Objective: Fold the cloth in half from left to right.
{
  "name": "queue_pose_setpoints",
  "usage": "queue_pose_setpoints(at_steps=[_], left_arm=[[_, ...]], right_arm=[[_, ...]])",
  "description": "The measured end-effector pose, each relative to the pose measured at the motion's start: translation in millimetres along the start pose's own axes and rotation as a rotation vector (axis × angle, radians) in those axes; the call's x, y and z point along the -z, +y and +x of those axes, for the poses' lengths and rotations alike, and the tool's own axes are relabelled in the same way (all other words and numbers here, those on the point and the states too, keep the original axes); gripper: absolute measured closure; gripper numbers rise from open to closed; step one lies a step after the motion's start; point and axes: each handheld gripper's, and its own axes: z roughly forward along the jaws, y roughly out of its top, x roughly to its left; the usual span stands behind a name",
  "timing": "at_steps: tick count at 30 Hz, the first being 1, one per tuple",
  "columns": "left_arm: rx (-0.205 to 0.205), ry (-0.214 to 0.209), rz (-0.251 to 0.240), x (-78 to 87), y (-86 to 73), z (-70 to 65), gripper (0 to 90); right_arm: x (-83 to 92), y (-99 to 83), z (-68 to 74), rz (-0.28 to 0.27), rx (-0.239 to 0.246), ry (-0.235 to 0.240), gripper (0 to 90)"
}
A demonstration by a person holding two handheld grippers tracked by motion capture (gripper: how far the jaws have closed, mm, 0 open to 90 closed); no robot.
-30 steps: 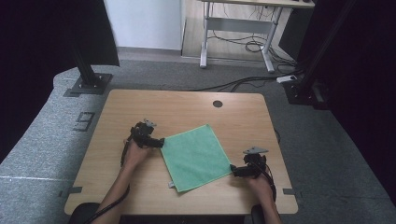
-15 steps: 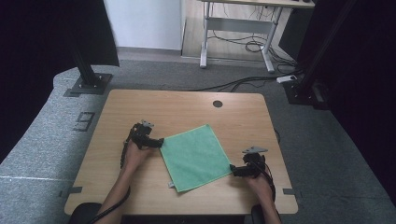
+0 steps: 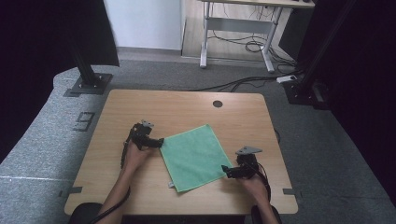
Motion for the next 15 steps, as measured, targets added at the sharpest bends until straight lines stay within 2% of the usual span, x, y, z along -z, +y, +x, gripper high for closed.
queue_pose_setpoints(at_steps=[7,8,9,13,15], left_arm=[[0.006,0.005,-0.001,0.3,-0.4,-0.7,0.0],[0.007,0.006,-0.001,0.3,-0.4,-0.7,0.0],[0.007,0.006,-0.001,0.3,-0.4,-0.7,0.0],[0.009,0.009,-0.003,0.8,-0.9,-0.8,0.6],[0.011,0.010,-0.003,1.0,-0.9,-0.7,0.8]], right_arm=[[-6.5,6.8,23.9,0.003,0.052,0.073,9.2],[-8.7,8.4,31.1,0.006,0.067,0.097,9.0],[-8.7,8.4,31.1,0.006,0.067,0.097,9.0],[-14.0,11.3,50.1,0.013,0.107,0.148,9.0],[-14.9,11.8,53.8,0.014,0.115,0.158,9.1]])
